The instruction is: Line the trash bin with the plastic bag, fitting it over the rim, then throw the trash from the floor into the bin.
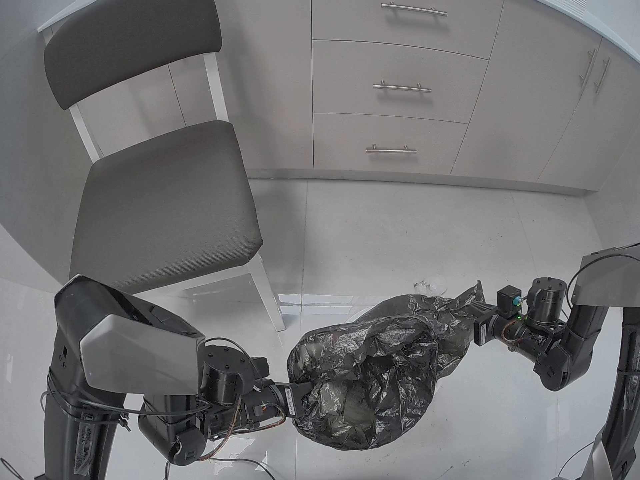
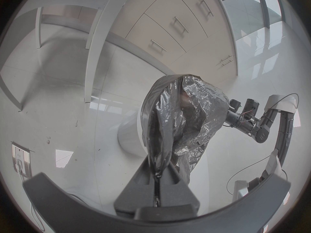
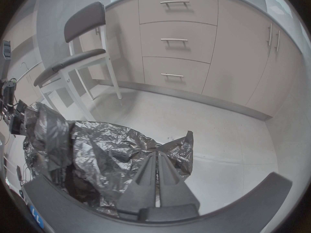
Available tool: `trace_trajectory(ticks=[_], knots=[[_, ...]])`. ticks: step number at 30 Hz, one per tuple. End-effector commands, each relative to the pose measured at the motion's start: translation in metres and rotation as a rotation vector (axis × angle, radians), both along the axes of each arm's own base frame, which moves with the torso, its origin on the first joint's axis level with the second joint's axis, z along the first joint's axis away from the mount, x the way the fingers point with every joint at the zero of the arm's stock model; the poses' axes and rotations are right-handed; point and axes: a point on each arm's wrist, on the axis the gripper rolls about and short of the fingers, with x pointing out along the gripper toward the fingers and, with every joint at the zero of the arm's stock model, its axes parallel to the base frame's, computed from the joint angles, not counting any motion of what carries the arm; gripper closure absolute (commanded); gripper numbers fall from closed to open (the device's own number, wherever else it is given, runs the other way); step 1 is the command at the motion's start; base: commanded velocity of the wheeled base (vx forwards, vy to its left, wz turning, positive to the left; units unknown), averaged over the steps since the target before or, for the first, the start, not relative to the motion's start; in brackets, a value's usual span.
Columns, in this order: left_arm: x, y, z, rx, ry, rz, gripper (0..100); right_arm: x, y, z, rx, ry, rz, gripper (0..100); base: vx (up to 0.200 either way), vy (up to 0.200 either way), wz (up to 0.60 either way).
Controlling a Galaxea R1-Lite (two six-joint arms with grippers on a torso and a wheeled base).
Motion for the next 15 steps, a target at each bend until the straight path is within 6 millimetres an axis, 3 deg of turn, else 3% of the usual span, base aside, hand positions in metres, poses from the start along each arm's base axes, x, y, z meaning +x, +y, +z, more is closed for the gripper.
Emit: trace_trajectory(ticks=[1, 9, 15], knots=[[0.0, 0.0, 0.0, -0.001, 0.0, 0.0, 100, 0.013, -0.006, -0.016, -0.005, 0.025, -0.027, 100, 0.0, 0.0, 0.0], [0.0, 0.0, 0.0, 0.0, 0.0, 0.001, 100, 0.016, -0.025, -0.02, -0.006, 0.031, -0.085, 100, 0.0, 0.0, 0.0], [0.0, 0.0, -0.001, 0.0, -0.001, 0.003, 100, 0.011, -0.036, -0.038, -0.043, 0.087, -0.096, 100, 0.0, 0.0, 0.0]])
